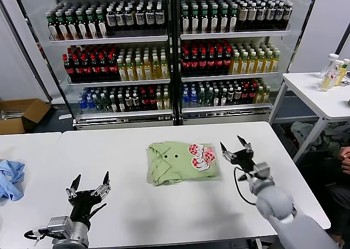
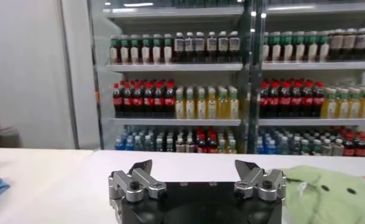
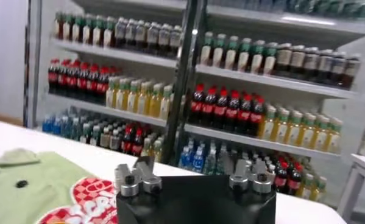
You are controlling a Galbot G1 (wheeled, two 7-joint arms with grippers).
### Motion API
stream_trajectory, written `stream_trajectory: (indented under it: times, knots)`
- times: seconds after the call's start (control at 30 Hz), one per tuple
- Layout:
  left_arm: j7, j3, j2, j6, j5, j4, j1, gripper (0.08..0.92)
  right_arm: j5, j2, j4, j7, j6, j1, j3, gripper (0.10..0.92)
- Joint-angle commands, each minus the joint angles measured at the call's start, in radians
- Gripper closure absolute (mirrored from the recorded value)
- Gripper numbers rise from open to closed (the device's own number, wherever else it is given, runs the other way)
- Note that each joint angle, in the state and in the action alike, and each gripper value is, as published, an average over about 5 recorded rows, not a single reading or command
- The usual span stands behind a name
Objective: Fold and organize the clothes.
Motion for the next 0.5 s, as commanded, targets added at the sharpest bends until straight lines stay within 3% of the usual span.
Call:
stream_trajectory:
  times: [0.03,0.13,0.5]
  knots:
    - [0.068,0.006,0.012,0.000,-0.008,-0.043,0.028,0.177,-0.017,-0.001,0.301,-0.007,0.063,-0.496,0.351,0.253]
    - [0.089,0.008,0.016,0.003,-0.012,-0.051,0.029,0.177,-0.038,0.019,0.319,-0.014,0.069,-0.548,0.378,0.211]
    - [0.115,0.007,0.026,0.003,-0.020,-0.074,0.043,0.177,-0.136,0.079,0.360,-0.013,0.120,-0.629,0.404,0.203]
